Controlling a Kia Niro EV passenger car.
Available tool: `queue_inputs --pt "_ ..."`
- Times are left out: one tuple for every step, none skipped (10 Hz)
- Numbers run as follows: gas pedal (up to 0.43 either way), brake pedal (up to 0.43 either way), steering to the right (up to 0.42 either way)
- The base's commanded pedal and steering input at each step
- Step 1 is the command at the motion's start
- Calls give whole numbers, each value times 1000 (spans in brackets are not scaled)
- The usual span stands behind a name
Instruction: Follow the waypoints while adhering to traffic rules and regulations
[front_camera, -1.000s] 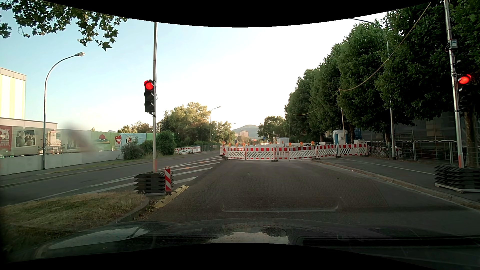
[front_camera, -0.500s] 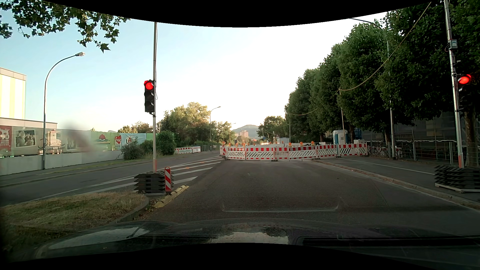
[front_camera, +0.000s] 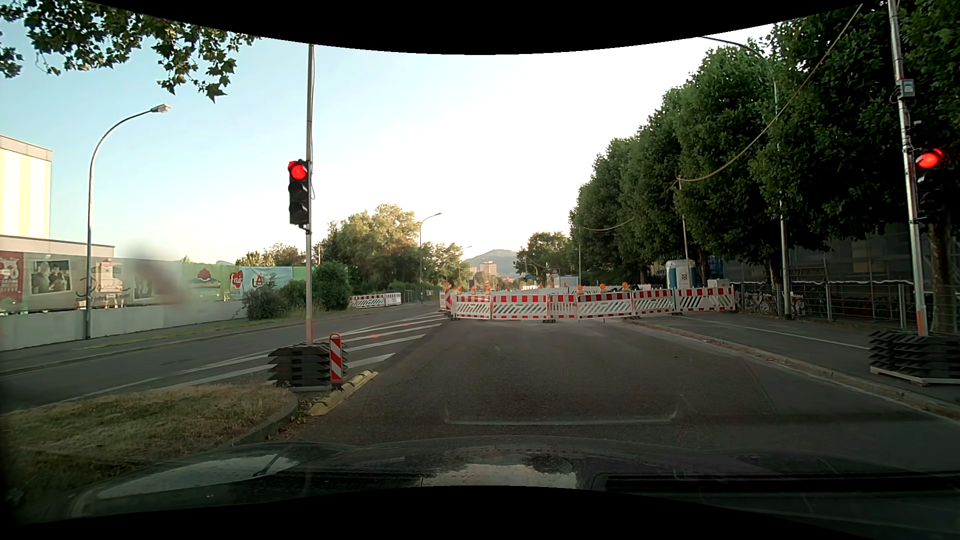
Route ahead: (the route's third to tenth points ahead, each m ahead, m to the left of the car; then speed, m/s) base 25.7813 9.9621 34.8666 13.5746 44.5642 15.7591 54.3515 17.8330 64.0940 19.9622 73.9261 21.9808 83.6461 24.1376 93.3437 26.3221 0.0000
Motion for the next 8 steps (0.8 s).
queue_inputs --pt "0 232 -3" --pt "0 232 -3" --pt "0 232 -3" --pt "0 232 -3" --pt "0 232 -3" --pt "0 232 -3" --pt "0 232 -3" --pt "0 232 -3"
